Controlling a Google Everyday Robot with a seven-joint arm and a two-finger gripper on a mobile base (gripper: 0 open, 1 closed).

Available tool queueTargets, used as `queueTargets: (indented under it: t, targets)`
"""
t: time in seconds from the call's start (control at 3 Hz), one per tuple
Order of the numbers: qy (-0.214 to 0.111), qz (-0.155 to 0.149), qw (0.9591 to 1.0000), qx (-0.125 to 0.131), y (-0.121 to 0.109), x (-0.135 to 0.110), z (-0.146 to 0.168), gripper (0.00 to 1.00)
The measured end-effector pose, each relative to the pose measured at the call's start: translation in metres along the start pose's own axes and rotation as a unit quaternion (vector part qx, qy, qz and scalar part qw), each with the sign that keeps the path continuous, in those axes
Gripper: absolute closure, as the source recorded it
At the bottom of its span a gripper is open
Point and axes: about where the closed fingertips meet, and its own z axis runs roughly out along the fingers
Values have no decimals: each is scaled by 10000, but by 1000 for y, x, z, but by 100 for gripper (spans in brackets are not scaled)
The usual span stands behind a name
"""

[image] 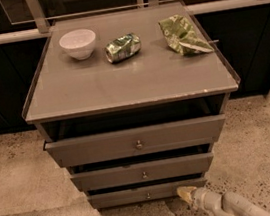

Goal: Close bottom drawer

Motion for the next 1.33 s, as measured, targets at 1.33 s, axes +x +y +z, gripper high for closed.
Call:
queueTargets:
  t: [1.33]
  targets:
    - [1351,1411,9801,-345,34,49,-128,82]
